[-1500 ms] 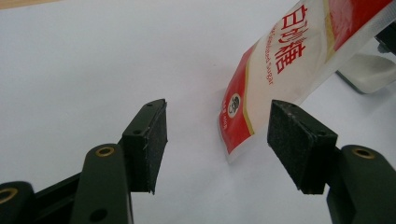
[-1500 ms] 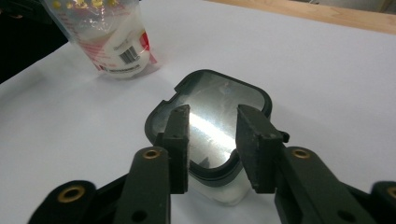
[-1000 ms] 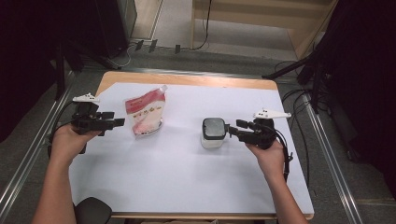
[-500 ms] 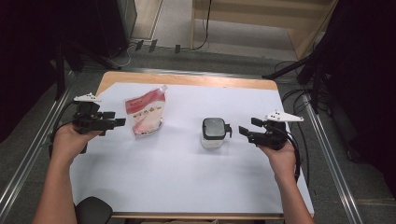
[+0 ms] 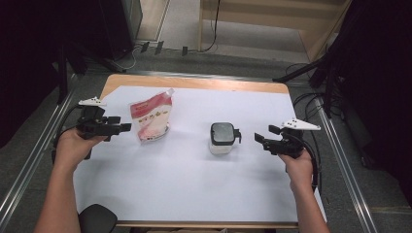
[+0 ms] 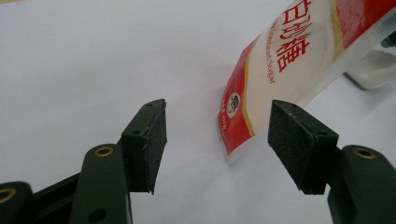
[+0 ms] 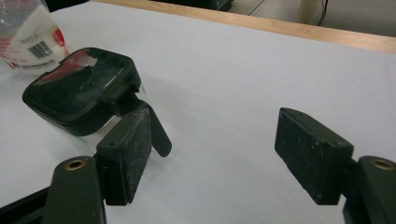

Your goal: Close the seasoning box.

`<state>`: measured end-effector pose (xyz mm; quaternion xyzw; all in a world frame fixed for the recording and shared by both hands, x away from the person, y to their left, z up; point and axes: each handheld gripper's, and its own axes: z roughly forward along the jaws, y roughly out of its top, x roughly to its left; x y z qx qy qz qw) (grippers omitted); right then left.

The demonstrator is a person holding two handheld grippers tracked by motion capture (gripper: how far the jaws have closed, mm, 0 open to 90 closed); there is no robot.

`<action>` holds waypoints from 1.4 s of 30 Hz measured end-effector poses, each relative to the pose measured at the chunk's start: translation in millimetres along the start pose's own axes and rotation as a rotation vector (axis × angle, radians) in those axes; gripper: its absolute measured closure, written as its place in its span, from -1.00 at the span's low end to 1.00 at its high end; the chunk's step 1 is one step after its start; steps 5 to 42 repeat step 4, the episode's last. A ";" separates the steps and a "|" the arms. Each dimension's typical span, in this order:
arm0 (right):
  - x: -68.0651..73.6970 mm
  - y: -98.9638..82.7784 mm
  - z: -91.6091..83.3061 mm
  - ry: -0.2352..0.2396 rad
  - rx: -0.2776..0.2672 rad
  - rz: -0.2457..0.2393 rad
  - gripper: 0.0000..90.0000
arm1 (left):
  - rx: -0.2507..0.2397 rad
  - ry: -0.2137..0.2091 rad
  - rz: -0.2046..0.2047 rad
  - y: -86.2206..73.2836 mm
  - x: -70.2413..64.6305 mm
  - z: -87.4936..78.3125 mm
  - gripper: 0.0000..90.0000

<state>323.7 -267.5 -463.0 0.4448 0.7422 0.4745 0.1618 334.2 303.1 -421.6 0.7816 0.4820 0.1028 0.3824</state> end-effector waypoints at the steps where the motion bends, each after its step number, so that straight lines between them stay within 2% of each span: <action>1: -0.5 -0.5 0.1 -0.002 0.001 0.001 -0.40 | -0.001 0.000 0.002 0.0 -0.1 0.4 -0.15; 42: -2.1 -2.0 0.4 -0.005 0.007 0.006 -0.40 | 0.003 -0.003 -0.005 -0.2 -0.9 1.1 -0.15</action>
